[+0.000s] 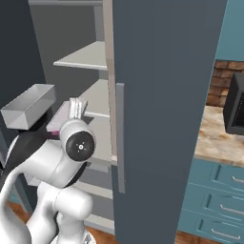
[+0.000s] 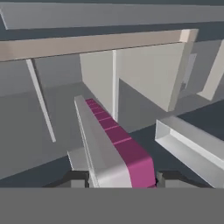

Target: The ice cube tray has been filled with water. Take the tray and place it in the freezer to make ice. Close the freezer door after placing the tray.

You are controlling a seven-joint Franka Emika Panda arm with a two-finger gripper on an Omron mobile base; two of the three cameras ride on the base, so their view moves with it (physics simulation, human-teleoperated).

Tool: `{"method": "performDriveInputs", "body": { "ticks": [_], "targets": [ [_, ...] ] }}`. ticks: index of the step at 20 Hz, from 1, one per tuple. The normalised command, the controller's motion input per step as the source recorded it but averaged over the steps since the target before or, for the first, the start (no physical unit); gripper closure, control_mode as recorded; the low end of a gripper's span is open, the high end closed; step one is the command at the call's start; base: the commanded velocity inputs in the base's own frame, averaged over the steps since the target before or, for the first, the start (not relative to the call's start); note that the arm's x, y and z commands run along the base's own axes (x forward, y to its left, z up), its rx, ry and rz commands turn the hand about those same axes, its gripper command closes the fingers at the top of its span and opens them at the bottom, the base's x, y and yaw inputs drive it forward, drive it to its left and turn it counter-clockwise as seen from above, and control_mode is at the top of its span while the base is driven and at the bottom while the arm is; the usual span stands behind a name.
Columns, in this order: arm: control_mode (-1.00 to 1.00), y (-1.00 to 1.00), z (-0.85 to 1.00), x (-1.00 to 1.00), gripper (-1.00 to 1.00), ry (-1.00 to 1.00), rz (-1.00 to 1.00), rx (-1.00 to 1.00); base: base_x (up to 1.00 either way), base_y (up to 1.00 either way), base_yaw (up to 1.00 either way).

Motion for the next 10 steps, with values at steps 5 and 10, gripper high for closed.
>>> {"method": "performDriveInputs", "body": {
  "ticks": [5, 10],
  "targets": [
    [-1.0, 0.08, 0.5, -0.27, 1.0, -0.09, -0.07, 0.0, 0.0, 0.0, 0.0],
    [-1.0, 0.3, 0.46, -0.01, 1.0, 0.0, -0.01, 0.0, 0.0, 0.0, 0.0]
  ]
}}
